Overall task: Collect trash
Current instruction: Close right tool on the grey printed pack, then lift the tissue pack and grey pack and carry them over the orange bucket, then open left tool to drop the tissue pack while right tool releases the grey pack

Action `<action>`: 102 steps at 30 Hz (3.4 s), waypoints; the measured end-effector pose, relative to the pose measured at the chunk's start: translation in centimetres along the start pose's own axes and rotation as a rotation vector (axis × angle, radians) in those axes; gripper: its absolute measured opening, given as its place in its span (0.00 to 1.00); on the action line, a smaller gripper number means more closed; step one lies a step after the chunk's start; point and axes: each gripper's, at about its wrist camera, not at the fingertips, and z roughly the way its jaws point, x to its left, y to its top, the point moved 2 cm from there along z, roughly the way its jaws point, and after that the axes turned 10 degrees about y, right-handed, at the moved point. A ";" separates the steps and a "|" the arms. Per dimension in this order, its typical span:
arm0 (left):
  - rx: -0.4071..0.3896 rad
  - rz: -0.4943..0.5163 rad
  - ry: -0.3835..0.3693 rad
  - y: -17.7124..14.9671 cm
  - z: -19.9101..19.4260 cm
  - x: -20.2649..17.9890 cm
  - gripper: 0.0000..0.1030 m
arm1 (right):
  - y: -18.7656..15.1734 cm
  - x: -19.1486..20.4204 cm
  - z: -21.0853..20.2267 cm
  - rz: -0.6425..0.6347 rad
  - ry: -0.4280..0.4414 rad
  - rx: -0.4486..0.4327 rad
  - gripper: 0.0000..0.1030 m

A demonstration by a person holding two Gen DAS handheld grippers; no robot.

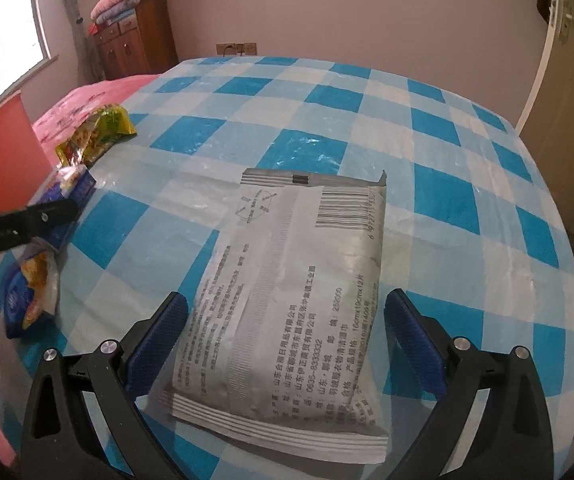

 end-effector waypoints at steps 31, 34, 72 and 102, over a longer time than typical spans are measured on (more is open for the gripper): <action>-0.108 0.025 -0.057 -1.1 -4.7 2.1 0.51 | 0.8 2.3 -3.7 -0.078 0.057 -0.102 0.60; -0.127 0.023 -0.068 -1.0 -5.5 2.5 0.51 | 1.2 2.8 -4.4 -0.078 0.071 -0.112 0.60; -0.396 -0.249 0.081 3.0 -15.5 20.0 0.51 | 12.5 22.1 -8.1 -0.276 0.546 -0.081 0.60; -0.345 -0.350 0.209 2.5 -10.9 26.9 0.84 | 17.0 30.9 -4.0 -0.340 0.600 -0.120 0.86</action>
